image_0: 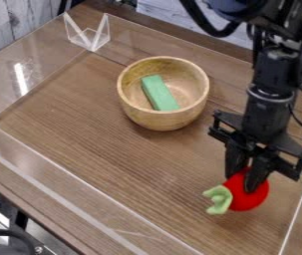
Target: Move the red object to the right side of the table
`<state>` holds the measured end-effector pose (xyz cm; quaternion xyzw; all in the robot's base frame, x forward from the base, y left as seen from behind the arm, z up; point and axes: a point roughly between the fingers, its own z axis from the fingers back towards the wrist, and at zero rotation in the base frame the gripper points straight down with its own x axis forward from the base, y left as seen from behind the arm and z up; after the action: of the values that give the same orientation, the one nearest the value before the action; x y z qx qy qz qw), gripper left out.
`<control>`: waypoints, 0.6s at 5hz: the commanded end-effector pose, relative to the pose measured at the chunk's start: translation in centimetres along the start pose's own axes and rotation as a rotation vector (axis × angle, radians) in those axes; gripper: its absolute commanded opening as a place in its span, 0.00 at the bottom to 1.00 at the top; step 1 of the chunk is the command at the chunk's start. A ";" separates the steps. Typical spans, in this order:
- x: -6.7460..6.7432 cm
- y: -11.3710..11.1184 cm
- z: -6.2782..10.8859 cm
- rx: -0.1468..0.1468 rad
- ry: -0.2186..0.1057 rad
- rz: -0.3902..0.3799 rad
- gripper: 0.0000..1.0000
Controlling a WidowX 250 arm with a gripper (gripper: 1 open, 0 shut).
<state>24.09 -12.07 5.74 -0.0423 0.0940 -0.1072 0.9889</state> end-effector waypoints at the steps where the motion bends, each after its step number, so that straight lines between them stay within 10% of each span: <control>1: 0.0 1.0 0.3 0.014 -0.022 -0.049 0.00; 3: 0.1 2.5 -0.7 0.049 -0.003 -0.103 0.00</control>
<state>24.23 -9.84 3.99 -0.0208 0.1039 -0.1612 0.9812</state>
